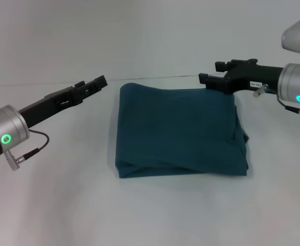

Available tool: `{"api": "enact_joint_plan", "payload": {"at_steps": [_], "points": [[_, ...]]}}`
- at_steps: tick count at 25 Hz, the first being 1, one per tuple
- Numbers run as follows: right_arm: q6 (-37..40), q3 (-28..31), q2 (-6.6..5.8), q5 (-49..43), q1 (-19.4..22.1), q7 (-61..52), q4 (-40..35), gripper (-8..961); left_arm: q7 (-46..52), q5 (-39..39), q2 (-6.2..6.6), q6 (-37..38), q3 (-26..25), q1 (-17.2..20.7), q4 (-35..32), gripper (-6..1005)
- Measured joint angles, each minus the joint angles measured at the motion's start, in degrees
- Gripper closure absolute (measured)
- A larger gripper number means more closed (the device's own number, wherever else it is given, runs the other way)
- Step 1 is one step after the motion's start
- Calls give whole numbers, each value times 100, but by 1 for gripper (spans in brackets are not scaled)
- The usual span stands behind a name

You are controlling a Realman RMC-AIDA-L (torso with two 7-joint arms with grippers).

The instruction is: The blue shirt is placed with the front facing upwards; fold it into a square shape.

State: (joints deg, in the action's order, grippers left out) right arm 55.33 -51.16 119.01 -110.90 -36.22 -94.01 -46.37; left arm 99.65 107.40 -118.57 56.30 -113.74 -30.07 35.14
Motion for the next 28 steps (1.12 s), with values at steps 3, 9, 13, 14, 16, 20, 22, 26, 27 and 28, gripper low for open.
{"api": "enact_joint_plan", "payload": {"at_steps": [3, 9, 13, 14, 16, 20, 22, 26, 27, 28], "points": [[415, 39, 7, 72, 197, 422, -199, 342, 411, -336, 84, -8, 1, -56, 1, 196], [1192, 365, -12, 558, 563, 1258, -430, 213, 1666, -1483, 217, -62, 17, -341, -2, 193], [1315, 578, -6, 628, 713, 1290, -646, 107, 2735, -2453, 256, -86, 10, -612, -18, 194], [1315, 608, 2, 631, 728, 1290, -674, 76, 2904, -2606, 258, -104, 7, -664, -29, 195], [1318, 659, 16, 637, 748, 1291, -714, 13, 3209, -2836, 260, -126, 4, -766, -88, 195], [1325, 707, 26, 645, 754, 1321, -717, 13, 3544, -3047, 224, -164, 2, -890, -192, 196], [1330, 709, 31, 650, 758, 1347, -716, 13, 3654, -3083, 183, -288, 1, -900, -230, 197], [1335, 691, 34, 652, 761, 1353, -716, 13, 3796, -3101, 133, -510, 4, -970, -456, 198], [1344, 686, 34, 653, 762, 1356, -714, 13, 3804, -3103, 131, -533, 7, -994, -526, 198], [1361, 685, 33, 654, 762, 1366, -709, 13, 3809, -3105, 126, -562, 10, -1025, -622, 198]]}}
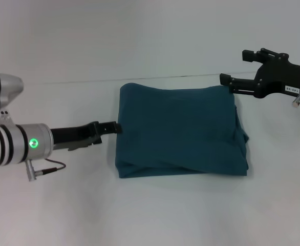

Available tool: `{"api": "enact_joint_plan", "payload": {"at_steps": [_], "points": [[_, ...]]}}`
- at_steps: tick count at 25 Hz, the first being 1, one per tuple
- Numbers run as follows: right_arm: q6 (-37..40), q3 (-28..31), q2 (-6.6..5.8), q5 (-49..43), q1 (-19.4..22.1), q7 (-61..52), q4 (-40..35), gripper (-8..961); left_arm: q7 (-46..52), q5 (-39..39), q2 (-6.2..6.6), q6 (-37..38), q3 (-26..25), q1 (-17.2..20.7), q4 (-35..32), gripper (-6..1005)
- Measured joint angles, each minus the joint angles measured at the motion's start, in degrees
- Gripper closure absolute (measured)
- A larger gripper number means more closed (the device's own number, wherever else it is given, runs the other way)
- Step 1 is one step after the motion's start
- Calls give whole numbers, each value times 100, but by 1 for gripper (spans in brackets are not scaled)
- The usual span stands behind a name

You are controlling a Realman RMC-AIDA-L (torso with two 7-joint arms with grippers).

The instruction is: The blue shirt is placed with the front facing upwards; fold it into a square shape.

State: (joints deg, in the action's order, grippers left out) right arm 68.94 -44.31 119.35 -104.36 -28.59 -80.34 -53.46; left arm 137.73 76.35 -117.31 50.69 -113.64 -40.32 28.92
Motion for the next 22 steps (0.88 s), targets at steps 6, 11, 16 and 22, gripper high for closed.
{"api": "enact_joint_plan", "payload": {"at_steps": [6, 11, 16, 22], "points": [[123, 23, 9, 9, 3, 133, 37, 12, 6, -50, -96, -108, 32, -31, -121, 200], [127, 37, 9, 12, 4, 137, 44, 12, 9, -78, -198, -86, 50, -69, -126, 202], [139, 60, 9, 26, 57, 122, 47, 12, 12, -97, -270, -109, 57, -116, -129, 204], [194, 63, 9, 144, 134, 152, 47, 12, 22, -235, -299, -187, 62, -161, -154, 202]]}}
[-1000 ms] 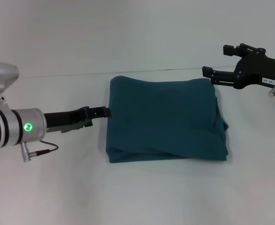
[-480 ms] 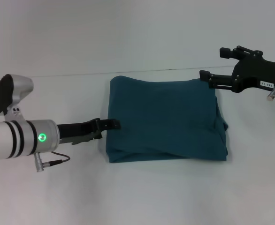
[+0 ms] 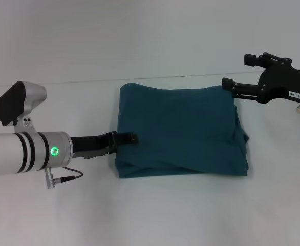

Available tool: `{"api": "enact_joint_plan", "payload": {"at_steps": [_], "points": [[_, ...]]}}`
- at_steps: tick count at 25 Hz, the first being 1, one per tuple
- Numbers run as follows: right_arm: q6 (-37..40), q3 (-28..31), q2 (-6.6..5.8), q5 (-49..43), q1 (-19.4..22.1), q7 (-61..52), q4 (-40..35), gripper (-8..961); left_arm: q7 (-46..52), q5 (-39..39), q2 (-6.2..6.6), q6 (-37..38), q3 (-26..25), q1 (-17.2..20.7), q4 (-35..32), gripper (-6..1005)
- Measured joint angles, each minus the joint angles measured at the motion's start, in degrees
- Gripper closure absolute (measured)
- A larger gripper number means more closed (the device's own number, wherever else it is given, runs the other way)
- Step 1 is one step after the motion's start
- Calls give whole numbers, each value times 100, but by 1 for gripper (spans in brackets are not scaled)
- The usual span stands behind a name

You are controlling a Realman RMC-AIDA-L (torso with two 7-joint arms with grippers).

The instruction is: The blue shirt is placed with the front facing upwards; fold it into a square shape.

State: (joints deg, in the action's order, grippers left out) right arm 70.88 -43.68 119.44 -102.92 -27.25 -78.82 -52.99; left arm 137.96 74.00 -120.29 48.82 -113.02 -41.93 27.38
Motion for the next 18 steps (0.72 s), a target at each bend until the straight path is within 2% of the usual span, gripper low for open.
{"api": "enact_joint_plan", "payload": {"at_steps": [10, 18], "points": [[8, 1, 0, 12, 26, 86, 0, 13, 4, -16, -38, -161, 0, -33, -49, 202], [-25, 11, 0, 11, 28, 123, 0, 13, 68, -158, -67, -243, 0, -209, -197, 201]]}}
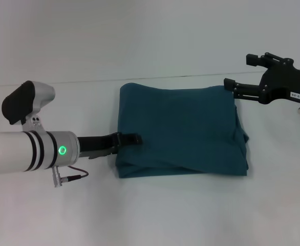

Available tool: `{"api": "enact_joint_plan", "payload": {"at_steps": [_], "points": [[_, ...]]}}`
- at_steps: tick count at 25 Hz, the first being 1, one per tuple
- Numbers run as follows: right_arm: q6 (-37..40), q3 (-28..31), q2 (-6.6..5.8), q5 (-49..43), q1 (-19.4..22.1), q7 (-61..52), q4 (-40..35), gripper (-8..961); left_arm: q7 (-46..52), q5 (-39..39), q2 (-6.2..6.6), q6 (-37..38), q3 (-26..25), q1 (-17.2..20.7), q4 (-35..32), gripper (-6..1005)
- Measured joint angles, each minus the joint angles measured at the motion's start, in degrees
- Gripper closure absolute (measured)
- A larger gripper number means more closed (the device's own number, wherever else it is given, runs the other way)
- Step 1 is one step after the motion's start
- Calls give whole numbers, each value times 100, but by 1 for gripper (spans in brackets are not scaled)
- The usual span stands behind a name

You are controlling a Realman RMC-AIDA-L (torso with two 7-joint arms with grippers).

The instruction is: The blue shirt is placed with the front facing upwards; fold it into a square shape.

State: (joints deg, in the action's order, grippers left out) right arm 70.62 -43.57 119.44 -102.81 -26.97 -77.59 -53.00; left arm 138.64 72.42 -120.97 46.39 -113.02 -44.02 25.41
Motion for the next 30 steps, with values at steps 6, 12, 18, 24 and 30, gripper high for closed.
{"api": "enact_joint_plan", "payload": {"at_steps": [6, 12, 18, 24, 30], "points": [[-22, 51, 0, -3, 0, 15, 0, 13, 44, -47, -5, 4, 8, -68, -19, 235], [-23, 78, 0, -3, -1, 24, 0, 13, 98, -282, 0, 79, 9, -111, -37, 396], [-23, 79, 0, -3, -1, 31, 0, 13, 100, -291, -8, 78, 10, -66, -20, 529], [-23, 109, 7, -3, -1, 34, 0, 13, 41, -291, -6, 82, 9, -57, 6, 710], [-32, 120, 9, -3, -1, 35, 9, 13, 32, -383, 2, 83, 16, -41, 30, 892]]}}
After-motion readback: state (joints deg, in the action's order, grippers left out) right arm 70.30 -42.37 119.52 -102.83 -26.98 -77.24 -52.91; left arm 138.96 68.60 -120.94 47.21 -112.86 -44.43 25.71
